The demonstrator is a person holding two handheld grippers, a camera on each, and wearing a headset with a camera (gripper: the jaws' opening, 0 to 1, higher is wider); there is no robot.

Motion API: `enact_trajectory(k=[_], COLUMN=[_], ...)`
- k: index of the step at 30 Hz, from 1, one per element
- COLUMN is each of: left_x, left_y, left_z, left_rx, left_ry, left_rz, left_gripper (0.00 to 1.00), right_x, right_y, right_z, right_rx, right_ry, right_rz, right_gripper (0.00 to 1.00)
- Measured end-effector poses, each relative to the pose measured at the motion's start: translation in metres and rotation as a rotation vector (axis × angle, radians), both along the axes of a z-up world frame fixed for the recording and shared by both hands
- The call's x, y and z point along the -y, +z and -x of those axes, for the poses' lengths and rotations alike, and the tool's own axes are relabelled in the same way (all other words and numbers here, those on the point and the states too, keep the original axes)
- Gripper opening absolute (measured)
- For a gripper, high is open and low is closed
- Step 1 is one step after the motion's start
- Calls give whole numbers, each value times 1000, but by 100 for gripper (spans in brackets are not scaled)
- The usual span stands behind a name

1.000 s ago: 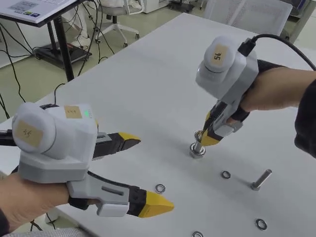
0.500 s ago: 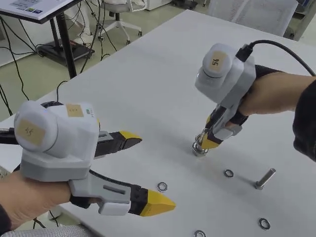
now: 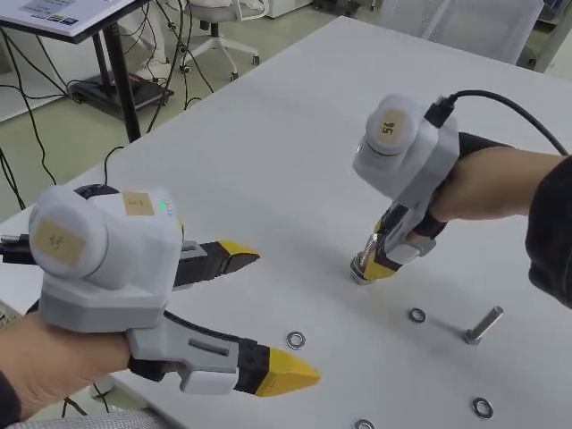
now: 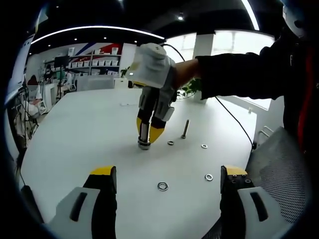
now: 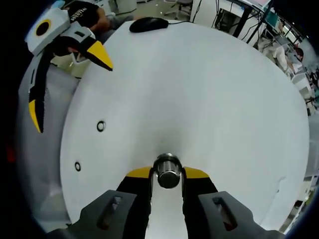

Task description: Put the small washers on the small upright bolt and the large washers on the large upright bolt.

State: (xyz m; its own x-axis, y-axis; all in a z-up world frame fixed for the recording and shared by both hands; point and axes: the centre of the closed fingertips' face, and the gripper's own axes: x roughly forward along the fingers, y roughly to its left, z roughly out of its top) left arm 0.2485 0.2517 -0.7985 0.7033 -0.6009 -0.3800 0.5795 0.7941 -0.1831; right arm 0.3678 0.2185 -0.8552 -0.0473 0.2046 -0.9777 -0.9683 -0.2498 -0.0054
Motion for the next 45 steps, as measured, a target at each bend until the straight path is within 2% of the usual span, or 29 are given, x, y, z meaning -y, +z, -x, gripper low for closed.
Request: enact_trajectory(k=[7, 45], left_x=[0, -1], left_y=[-1, -5], left_z=[0, -1], left_rx=[-4, -10], left_ry=[-2, -6], left_rz=[-1, 1], left_gripper=[86, 86], right_x=[-2, -4], right_y=[-5, -4], right_z=[-1, -5], right_rx=[-3, -10], right_ry=[-2, -1], right_rz=[-4, -31], right_gripper=[24, 26])
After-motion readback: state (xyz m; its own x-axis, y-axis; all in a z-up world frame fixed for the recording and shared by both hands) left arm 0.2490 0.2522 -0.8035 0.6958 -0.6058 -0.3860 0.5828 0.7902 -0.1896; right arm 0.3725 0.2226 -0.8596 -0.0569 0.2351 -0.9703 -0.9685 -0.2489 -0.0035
